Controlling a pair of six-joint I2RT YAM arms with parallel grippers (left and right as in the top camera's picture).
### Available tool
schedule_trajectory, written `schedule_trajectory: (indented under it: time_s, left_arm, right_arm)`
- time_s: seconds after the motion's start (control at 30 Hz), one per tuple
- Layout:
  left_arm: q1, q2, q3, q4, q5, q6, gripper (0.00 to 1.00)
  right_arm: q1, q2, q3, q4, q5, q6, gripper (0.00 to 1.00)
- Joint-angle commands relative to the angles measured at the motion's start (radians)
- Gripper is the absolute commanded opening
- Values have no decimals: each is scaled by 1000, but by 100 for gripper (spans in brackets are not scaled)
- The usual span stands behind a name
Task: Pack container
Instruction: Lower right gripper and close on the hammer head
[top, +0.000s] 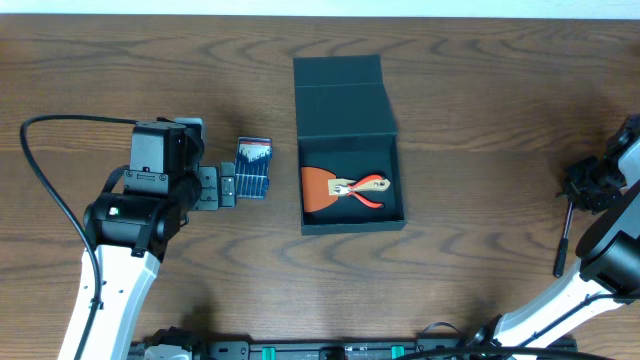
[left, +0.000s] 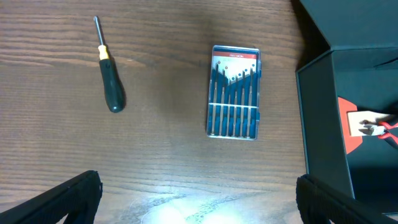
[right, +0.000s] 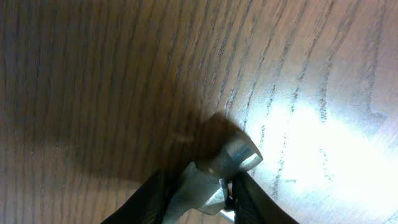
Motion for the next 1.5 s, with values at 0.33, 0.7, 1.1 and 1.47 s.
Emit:
schedule_trajectory:
  time_s: [0.33,0.7,1.1,1.47]
  left_arm:
    - [5,4,18,-3,-14,12,98]
    - [5,4,18,-3,-14,12,98]
    - [5,4,18,-3,-14,12,98]
    - [5,4,18,-3,-14,12,98]
  right_arm:
    - [-5,60,-23,16,-50,-112,1]
    - [-5,60,-23,22,-51,-127,1]
    - [-5,60,-23,27,-62,-149,1]
    - [-5,60,-23,30,-77,-172,1]
